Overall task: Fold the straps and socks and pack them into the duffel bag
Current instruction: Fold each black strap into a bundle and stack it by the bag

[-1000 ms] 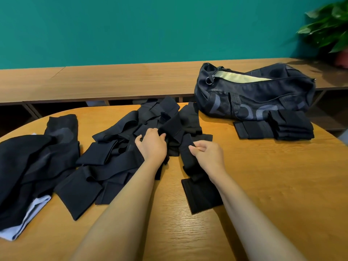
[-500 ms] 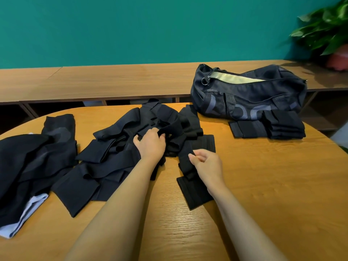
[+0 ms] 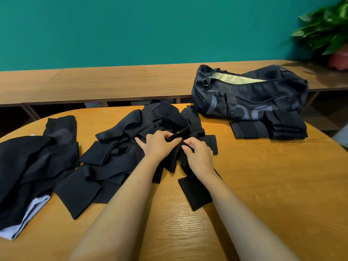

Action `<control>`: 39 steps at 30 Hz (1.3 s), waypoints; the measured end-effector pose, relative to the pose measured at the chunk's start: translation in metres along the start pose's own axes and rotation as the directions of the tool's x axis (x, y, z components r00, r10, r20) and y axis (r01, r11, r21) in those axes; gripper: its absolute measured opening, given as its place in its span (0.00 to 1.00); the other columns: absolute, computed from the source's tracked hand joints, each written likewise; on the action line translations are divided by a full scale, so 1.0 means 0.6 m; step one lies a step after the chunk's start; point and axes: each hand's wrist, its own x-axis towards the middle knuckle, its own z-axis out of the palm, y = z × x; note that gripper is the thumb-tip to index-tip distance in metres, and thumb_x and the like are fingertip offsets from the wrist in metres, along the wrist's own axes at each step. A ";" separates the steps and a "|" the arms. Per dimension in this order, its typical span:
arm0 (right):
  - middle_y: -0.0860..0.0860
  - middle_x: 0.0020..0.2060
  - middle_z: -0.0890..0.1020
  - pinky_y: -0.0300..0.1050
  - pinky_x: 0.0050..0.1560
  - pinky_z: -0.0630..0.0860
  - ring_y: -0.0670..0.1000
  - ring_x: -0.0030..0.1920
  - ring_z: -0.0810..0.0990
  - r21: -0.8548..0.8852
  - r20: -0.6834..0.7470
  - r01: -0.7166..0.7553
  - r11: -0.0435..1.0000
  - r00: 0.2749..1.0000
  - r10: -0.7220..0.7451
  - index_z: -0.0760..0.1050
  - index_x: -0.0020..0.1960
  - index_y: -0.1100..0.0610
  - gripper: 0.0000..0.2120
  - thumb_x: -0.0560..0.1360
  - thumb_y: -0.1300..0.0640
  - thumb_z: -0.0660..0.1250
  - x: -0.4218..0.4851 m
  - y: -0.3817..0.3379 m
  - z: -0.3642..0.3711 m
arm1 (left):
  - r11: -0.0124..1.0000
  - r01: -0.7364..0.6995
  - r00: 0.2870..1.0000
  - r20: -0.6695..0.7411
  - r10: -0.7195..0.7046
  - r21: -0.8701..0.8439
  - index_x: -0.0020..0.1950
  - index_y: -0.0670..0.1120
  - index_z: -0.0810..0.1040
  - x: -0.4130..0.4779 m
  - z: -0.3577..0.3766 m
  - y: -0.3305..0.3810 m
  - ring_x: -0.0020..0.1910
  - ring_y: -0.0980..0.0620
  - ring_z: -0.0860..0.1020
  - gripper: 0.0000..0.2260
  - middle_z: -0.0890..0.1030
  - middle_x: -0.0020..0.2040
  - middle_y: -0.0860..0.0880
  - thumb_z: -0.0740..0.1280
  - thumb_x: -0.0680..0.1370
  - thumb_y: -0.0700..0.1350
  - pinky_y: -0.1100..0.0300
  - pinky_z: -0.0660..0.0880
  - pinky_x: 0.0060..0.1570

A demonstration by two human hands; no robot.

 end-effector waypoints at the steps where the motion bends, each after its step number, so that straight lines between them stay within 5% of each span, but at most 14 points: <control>1: 0.47 0.53 0.81 0.52 0.63 0.67 0.51 0.58 0.77 -0.004 -0.011 0.001 1.000 1.000 -0.001 0.77 0.54 0.45 0.05 0.79 0.51 0.66 -0.001 0.004 -0.001 | 1.000 0.001 0.999 0.033 -0.001 0.011 0.55 0.59 0.80 0.002 -0.002 0.001 0.71 0.47 0.64 0.16 0.78 0.59 0.56 0.65 0.74 0.66 0.33 0.35 0.69; 6: 0.48 0.52 0.81 0.44 0.57 0.60 0.48 0.57 0.74 -0.065 -0.030 0.041 0.997 0.999 -0.043 0.77 0.57 0.49 0.07 0.80 0.53 0.64 -0.010 0.014 -0.003 | 0.991 -0.078 0.997 0.029 0.075 0.108 0.54 0.57 0.80 0.000 0.006 0.011 0.68 0.47 0.66 0.11 0.78 0.55 0.56 0.65 0.77 0.59 0.28 0.38 0.67; 10: 0.48 0.53 0.79 0.42 0.56 0.57 0.48 0.58 0.73 -0.002 -0.007 0.036 0.999 0.999 -0.036 0.74 0.58 0.52 0.07 0.82 0.56 0.61 -0.016 0.013 0.004 | 0.981 -0.161 0.986 -0.020 0.164 0.111 0.53 0.50 0.73 -0.018 0.029 0.014 0.66 0.49 0.67 0.10 0.72 0.45 0.56 0.57 0.83 0.53 0.33 0.43 0.71; 15: 0.49 0.50 0.80 0.46 0.62 0.62 0.51 0.56 0.76 0.122 -0.030 0.006 0.993 1.000 -0.002 0.72 0.56 0.51 0.05 0.82 0.56 0.59 -0.016 0.012 0.018 | 0.977 -0.191 0.980 -0.044 0.195 0.093 0.58 0.52 0.74 -0.024 0.041 0.001 0.60 0.51 0.69 0.21 0.76 0.51 0.57 0.52 0.80 0.65 0.44 0.58 0.62; 20: 0.48 0.46 0.79 0.60 0.61 0.70 0.52 0.53 0.77 0.181 -0.041 0.046 0.982 0.998 -0.040 0.70 0.49 0.48 0.05 0.81 0.57 0.62 -0.018 0.017 0.014 | 0.972 -0.181 0.973 -0.116 0.199 0.149 0.42 0.53 0.75 -0.009 0.051 -0.009 0.50 0.52 0.73 0.17 0.75 0.38 0.56 0.56 0.80 0.62 0.47 0.61 0.60; 23: 0.46 0.44 0.78 0.59 0.61 0.71 0.50 0.53 0.76 0.156 -0.023 0.060 0.986 0.998 -0.057 0.71 0.48 0.49 0.05 0.80 0.58 0.63 -0.026 0.022 0.010 | 0.954 -0.195 0.965 -0.128 0.228 0.229 0.35 0.51 0.70 -0.008 0.054 -0.012 0.44 0.51 0.74 0.17 0.73 0.33 0.54 0.58 0.81 0.57 0.50 0.63 0.57; 26: 0.45 0.44 0.77 0.47 0.57 0.73 0.49 0.53 0.77 0.168 -0.026 0.091 0.982 0.996 -0.087 0.71 0.47 0.50 0.06 0.80 0.59 0.63 -0.040 0.025 -0.005 | 0.927 -0.180 0.963 -0.133 0.235 0.328 0.33 0.49 0.65 -0.005 0.051 -0.012 0.37 0.48 0.74 0.17 0.70 0.30 0.53 0.59 0.81 0.53 0.54 0.65 0.43; 31: 0.49 0.40 0.78 0.35 0.39 0.70 0.43 0.41 0.76 0.317 -0.060 0.040 0.947 0.998 -0.022 0.71 0.44 0.53 0.07 0.80 0.61 0.63 -0.071 0.032 -0.035 | 0.906 -0.106 0.973 -0.146 0.180 0.410 0.38 0.46 0.69 0.003 0.045 -0.006 0.34 0.47 0.70 0.15 0.72 0.35 0.49 0.60 0.81 0.53 0.56 0.64 0.35; 35: 0.50 0.40 0.79 0.38 0.41 0.73 0.44 0.42 0.77 0.376 -0.076 0.017 0.926 0.997 0.013 0.71 0.44 0.52 0.07 0.80 0.60 0.63 -0.095 0.043 -0.053 | 0.930 -0.071 0.970 -0.191 0.148 0.361 0.40 0.45 0.69 0.004 0.048 -0.007 0.37 0.43 0.75 0.14 0.73 0.36 0.48 0.59 0.82 0.52 0.56 0.64 0.36; 39: 0.48 0.43 0.79 0.31 0.41 0.71 0.44 0.47 0.78 0.237 -0.041 0.020 0.971 0.999 -0.010 0.71 0.46 0.52 0.05 0.80 0.60 0.63 -0.074 0.047 -0.060 | 0.965 -0.154 0.964 -0.180 0.194 0.214 0.62 0.49 0.67 -0.012 0.051 -0.012 0.50 0.46 0.77 0.13 0.79 0.46 0.50 0.61 0.81 0.54 0.49 0.67 0.53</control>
